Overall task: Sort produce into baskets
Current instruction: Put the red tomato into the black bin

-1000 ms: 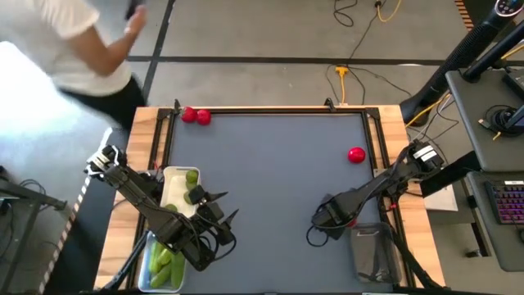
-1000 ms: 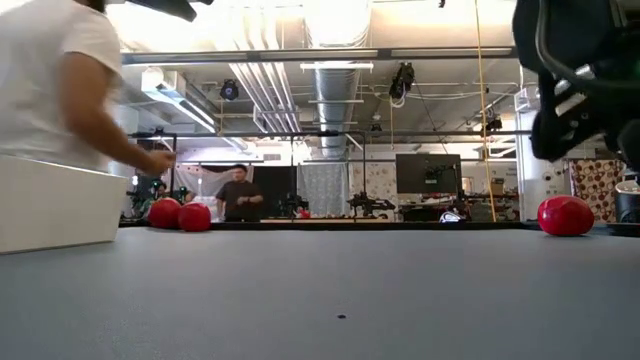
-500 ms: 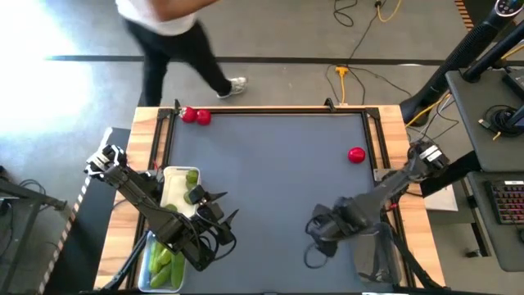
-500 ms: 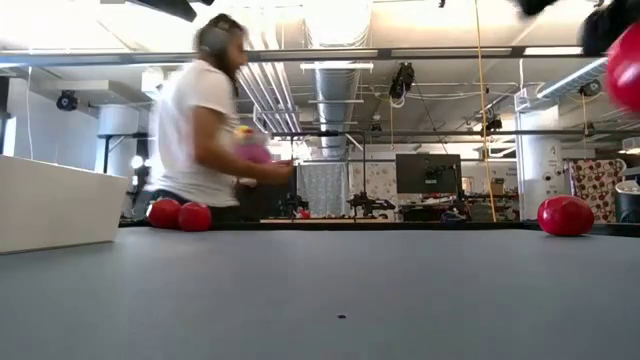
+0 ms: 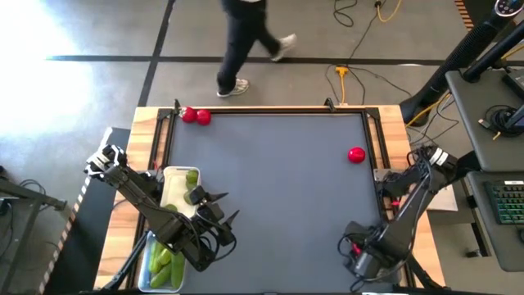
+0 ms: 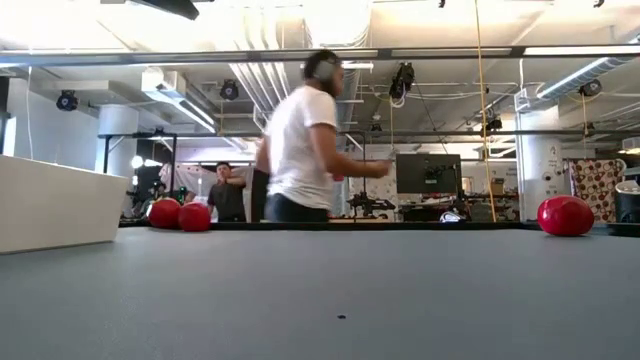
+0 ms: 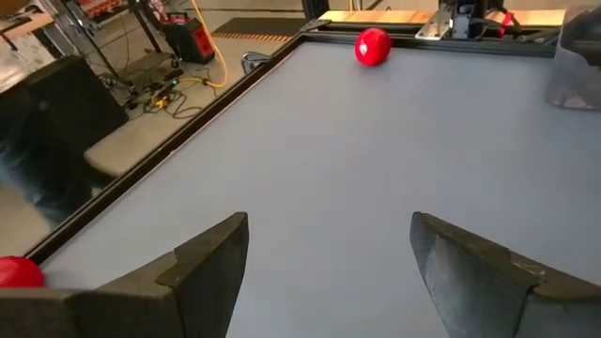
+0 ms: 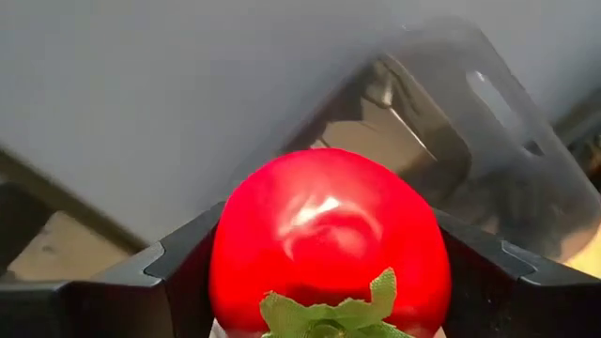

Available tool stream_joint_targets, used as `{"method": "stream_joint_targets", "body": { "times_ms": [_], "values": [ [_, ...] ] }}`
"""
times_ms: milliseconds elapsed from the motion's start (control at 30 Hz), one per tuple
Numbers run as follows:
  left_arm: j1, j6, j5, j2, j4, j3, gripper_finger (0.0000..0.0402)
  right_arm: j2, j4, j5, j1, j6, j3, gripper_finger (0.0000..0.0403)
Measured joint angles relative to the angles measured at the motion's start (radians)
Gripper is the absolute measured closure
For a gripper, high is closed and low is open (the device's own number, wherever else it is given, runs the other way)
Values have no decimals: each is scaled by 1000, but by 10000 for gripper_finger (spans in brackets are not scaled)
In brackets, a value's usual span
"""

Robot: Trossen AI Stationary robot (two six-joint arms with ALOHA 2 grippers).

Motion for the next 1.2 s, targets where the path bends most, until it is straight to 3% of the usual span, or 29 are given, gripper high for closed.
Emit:
{"method": "stream_joint_targets", "body": {
  "times_ms": [200,700,1200],
  "values": [
    [0,0,0,0,13,0,123,0,13,-56,9,45,-97,118],
    [0,-1,0,0,40,0,123,1,229,-60,9,42,-303,106],
    [0,-1,1,0,139,0,123,1,196,-57,8,34,-315,49]
  ]
}}
